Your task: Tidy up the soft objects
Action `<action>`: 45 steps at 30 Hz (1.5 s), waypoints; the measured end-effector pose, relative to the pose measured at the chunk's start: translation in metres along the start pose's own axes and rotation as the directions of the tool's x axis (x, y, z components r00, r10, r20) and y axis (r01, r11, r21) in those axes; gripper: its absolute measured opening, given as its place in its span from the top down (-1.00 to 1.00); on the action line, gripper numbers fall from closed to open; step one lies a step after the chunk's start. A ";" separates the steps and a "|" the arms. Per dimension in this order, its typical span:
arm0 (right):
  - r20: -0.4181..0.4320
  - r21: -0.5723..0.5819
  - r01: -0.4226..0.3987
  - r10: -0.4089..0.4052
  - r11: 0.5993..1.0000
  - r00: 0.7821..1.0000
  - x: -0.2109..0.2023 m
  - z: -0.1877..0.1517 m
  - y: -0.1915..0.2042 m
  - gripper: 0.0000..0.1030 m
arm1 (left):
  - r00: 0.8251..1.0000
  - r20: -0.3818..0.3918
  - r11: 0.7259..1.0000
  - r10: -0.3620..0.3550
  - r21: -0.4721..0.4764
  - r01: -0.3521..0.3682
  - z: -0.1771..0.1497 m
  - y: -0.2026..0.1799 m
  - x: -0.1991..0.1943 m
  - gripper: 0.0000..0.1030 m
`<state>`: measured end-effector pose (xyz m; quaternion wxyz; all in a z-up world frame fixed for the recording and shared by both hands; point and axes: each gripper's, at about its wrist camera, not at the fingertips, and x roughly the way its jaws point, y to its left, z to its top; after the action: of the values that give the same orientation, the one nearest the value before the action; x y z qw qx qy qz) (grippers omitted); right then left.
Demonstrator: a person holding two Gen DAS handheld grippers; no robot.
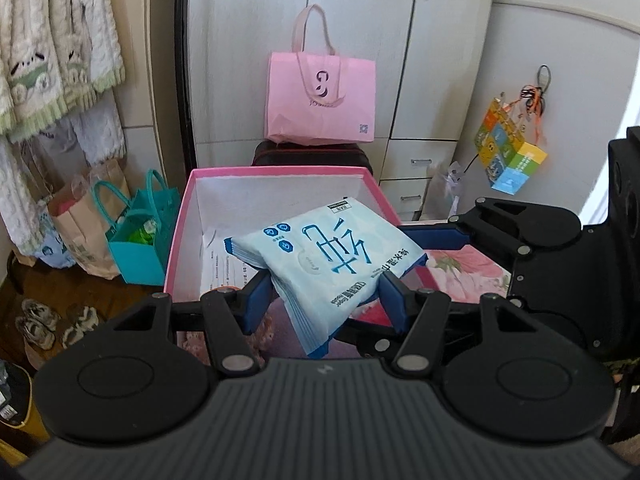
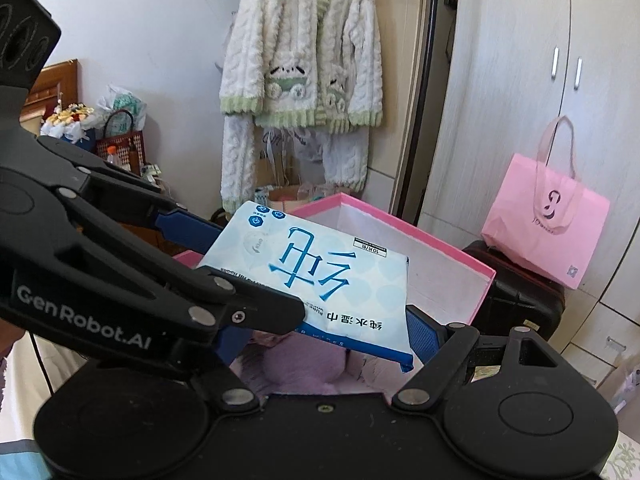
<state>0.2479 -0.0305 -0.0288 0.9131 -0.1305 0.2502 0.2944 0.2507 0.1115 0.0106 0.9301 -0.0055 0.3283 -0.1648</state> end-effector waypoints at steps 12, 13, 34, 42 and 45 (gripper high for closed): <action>-0.058 -0.014 -0.011 0.010 1.000 0.998 0.024 -0.004 -0.009 -0.64 | 0.998 -0.012 0.996 0.060 -0.059 -0.060 -0.006 0.008 0.018 -0.22; -0.055 -0.018 -0.012 0.011 1.000 0.998 0.021 -0.005 -0.009 -0.64 | 0.998 -0.007 0.997 0.059 -0.058 -0.059 -0.007 0.007 0.015 -0.22; 0.017 0.032 0.052 -0.052 0.998 0.998 -0.081 -0.033 -0.003 -0.65 | 0.994 0.102 0.999 0.036 0.028 -0.039 -0.027 -0.051 -0.075 -0.51; 0.031 0.087 0.101 -0.104 0.991 0.994 -0.121 -0.053 -0.004 -0.66 | 0.992 0.125 0.999 0.026 0.037 -0.031 -0.047 -0.074 -0.104 -0.54; 0.040 0.095 0.113 -0.117 0.989 0.992 -0.138 -0.061 -0.002 -0.66 | 0.990 0.135 0.999 0.030 0.040 -0.036 -0.055 -0.082 -0.115 -0.56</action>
<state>0.1288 -0.1207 -0.0059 0.9391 -0.0954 0.2349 0.2320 0.1084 0.0745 0.0475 0.9525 0.0087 0.2615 -0.1556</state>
